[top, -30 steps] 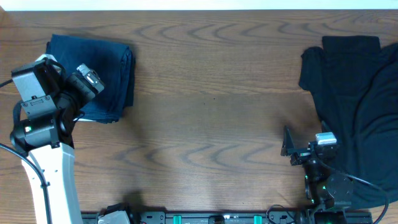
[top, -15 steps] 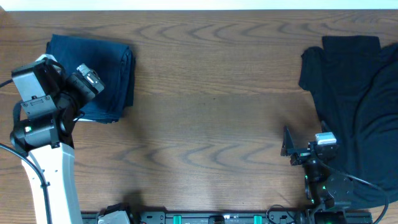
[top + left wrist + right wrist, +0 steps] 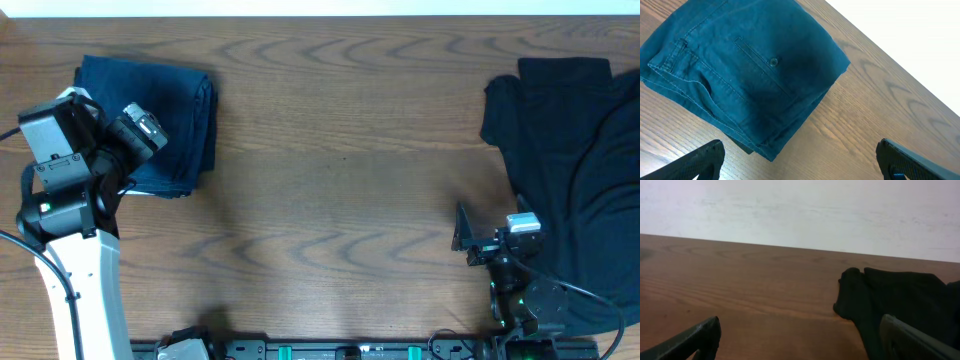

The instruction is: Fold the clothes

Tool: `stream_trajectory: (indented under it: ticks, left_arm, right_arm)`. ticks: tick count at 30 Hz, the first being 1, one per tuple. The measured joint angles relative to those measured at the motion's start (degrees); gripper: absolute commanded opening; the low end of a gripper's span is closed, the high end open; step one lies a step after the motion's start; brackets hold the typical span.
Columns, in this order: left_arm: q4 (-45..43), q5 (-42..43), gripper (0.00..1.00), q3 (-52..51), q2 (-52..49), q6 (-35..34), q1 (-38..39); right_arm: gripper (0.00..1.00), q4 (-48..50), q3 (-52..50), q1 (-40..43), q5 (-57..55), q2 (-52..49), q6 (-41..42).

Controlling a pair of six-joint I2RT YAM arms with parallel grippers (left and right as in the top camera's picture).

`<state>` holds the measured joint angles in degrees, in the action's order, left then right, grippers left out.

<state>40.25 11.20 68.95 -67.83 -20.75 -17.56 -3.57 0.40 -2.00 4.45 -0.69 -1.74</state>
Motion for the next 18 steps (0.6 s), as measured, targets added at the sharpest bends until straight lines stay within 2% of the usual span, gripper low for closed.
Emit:
stream_trajectory:
  ticks: [13,18]
  left_arm:
    - [0.0,0.0,0.98,0.0,0.4,0.0,0.0]
    - [0.0,0.0,0.98,-0.5,6.5,0.0,0.1]
  right_arm:
    - [0.99,0.0,0.0,0.0,0.0,0.0,0.0]
    - [0.99,0.0,0.0,0.0,0.0,0.0,0.0]
